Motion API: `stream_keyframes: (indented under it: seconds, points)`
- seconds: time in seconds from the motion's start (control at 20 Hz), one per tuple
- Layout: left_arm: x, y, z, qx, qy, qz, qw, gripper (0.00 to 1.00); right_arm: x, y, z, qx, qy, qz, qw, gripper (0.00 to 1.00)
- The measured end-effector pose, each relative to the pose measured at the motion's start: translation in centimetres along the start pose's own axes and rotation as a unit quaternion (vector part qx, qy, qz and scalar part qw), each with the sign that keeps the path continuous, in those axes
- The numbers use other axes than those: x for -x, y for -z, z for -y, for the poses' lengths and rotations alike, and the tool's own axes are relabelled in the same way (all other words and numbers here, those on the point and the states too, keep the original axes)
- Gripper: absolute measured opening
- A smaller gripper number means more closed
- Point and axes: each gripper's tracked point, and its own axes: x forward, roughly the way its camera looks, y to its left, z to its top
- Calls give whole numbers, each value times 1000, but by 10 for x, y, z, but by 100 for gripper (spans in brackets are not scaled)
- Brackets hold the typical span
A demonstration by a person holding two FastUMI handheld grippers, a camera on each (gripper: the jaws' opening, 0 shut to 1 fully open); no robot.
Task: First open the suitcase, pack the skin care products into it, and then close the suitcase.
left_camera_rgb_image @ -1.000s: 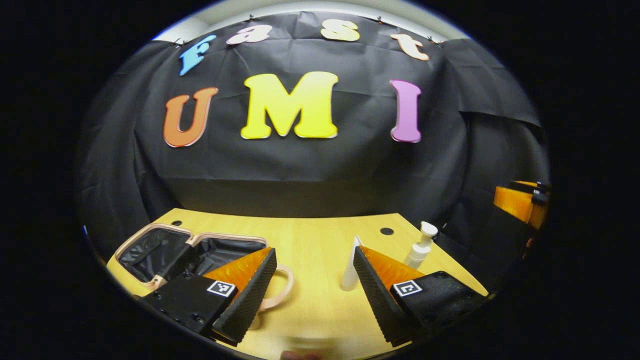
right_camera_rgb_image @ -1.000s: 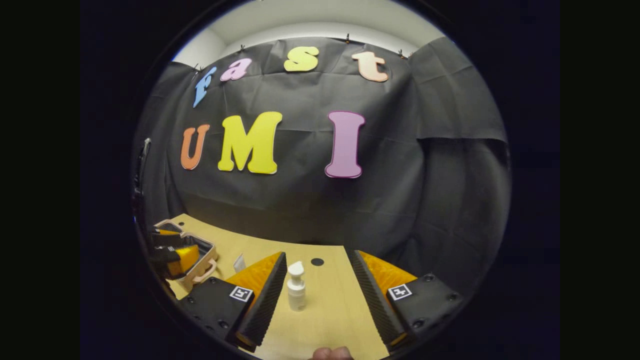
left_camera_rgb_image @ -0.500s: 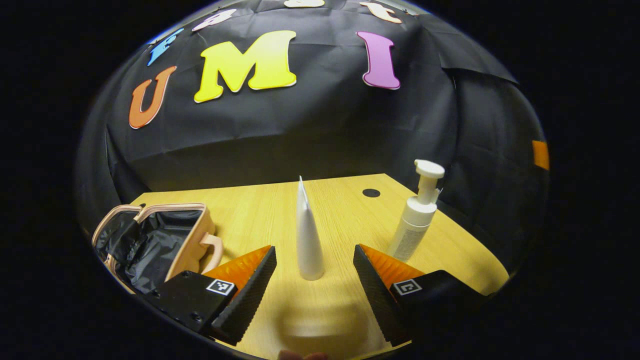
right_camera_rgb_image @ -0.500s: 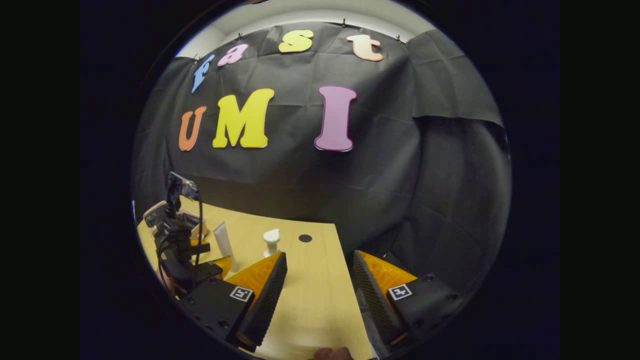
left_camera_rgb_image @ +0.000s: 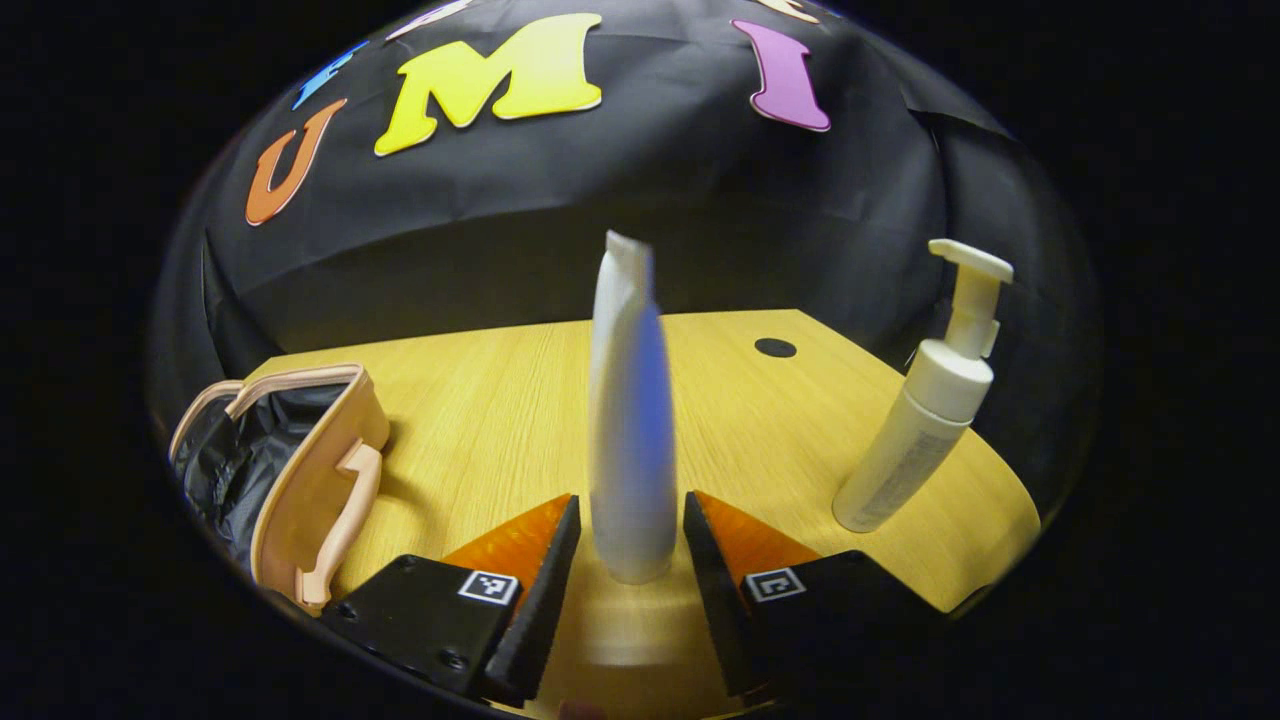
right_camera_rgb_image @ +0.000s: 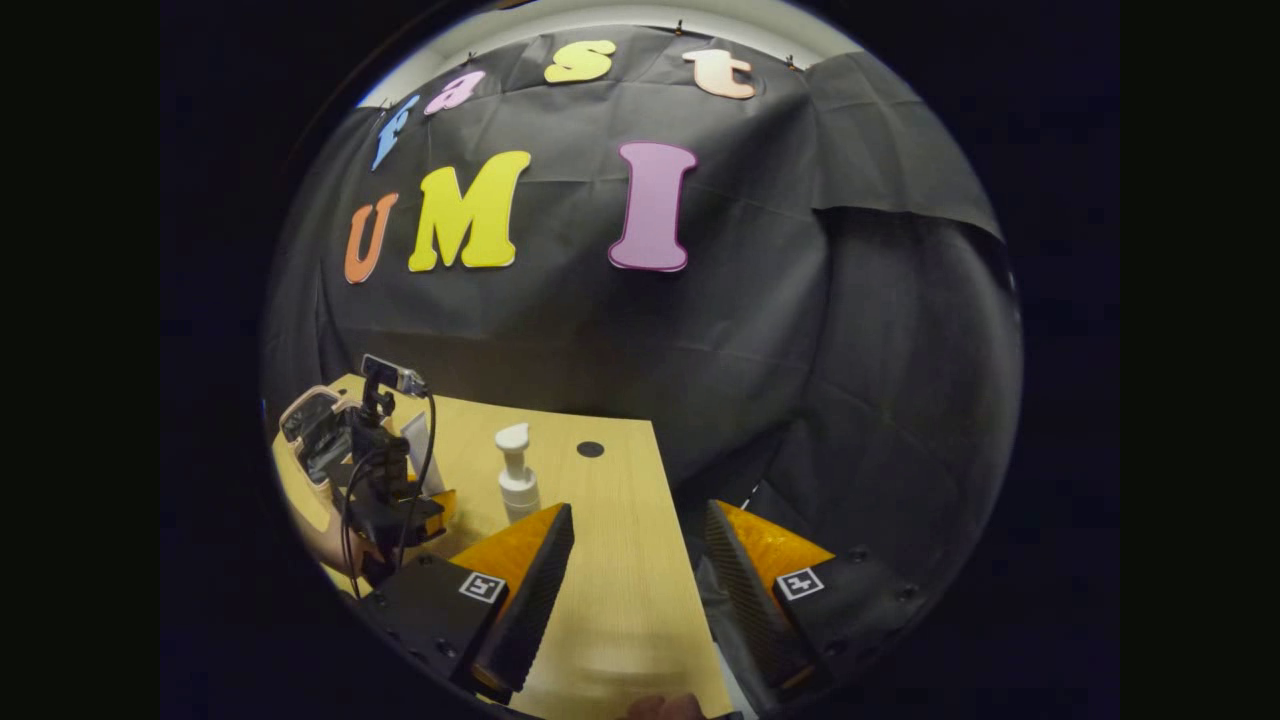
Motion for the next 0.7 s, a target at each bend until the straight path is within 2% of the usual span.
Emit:
stream_keyframes:
  seconds: [0.05,0.1,0.15,0.2,0.25,0.3,0.35,0.4,0.45,0.7]
  points:
    - [-2,0,1,2,5,-3,1000,70,0,0,-2,2,-1,0,1000,79]
    - [-4,-2,-2,-7,6,-3,1000,46,-1,-1,-3,3,-2,0,1000,79]
    - [-5,-4,-1,-10,10,-5,1000,55,-1,-2,-4,4,-2,1,1000,79]
    - [-6,-4,-1,-8,16,-9,1000,48,-1,-2,-5,4,-4,0,1000,79]
    - [-5,-3,-3,-7,17,-11,1000,51,-1,-1,-6,8,-5,-1,1000,79]
    - [0,-6,-4,-4,19,-11,1000,44,-2,2,-9,10,-9,-3,1000,79]
    - [3,-11,-5,-1,22,-8,1000,43,-3,4,-11,11,-13,-6,1000,79]
    - [10,-17,-5,4,28,-4,1000,48,-5,7,-12,11,-16,-9,1000,80]
    - [18,-21,-6,9,34,-4,999,42,-8,12,-15,10,-22,-12,1000,80]
    - [83,-60,-16,32,51,13,998,42,-39,47,-59,-9,-77,-54,995,80]
